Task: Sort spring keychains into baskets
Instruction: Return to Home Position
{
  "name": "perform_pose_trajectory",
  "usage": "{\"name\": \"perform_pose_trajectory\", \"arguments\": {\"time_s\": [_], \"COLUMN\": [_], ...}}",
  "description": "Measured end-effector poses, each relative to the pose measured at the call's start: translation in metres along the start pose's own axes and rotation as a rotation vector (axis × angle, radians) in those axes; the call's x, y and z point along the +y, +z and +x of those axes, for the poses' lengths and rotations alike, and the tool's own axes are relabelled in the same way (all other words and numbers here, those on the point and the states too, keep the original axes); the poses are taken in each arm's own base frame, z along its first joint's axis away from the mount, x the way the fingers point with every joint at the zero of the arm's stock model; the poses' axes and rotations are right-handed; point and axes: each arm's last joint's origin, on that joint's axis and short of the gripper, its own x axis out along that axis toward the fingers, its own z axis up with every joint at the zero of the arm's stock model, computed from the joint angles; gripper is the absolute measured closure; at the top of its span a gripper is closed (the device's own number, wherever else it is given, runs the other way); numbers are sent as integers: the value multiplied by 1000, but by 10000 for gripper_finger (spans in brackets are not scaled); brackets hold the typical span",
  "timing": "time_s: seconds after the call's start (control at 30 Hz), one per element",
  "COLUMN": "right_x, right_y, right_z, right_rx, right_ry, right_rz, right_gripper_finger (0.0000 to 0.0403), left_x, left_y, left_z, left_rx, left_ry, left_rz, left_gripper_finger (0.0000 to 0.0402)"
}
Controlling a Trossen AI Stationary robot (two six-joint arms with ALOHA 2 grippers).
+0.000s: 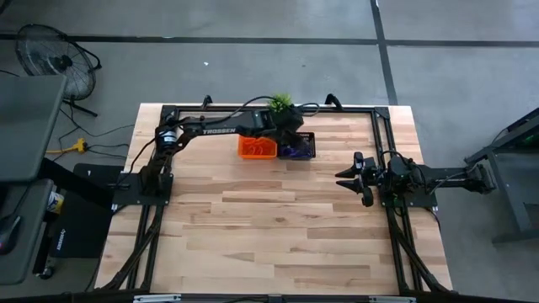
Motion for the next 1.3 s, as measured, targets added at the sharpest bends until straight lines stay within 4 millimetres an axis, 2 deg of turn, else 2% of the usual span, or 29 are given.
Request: {"name": "perform_pose_trajectory", "arguments": {"time_s": [0.23, 0.37, 0.47, 0.6, 0.73, 0.9, 1.07, 1.3], "right_x": [0, 0, 0, 0, 0, 0, 0, 0], "right_y": [0, 0, 0, 0, 0, 0, 0, 0], "right_z": [0, 0, 0, 0, 0, 0, 0, 0], "right_rx": [0, 0, 0, 0, 0, 0, 0, 0], "right_ry": [0, 0, 0, 0, 0, 0, 0, 0], "right_rz": [0, 0, 0, 0, 0, 0, 0, 0], "right_gripper_finger": [279, 279, 279, 279, 279, 279, 279, 279], "left_x": [-35, -57, -72, -78, -68, -48, -18, 23], "left_y": [-9, -18, -31, -61, -102, -143, -168, -188], "left_z": [-22, -41, -57, -77, -95, -124, -150, -169], "left_rx": [-12, -35, -77, -148, -175, -215, -229, -311], "left_ry": [-131, -187, -246, -356, -424, -444, -442, -529], "left_rz": [203, 352, 442, 508, 539, 561, 563, 569], "left_gripper_finger": [394, 395, 400, 400, 401, 401, 401, 401]}}
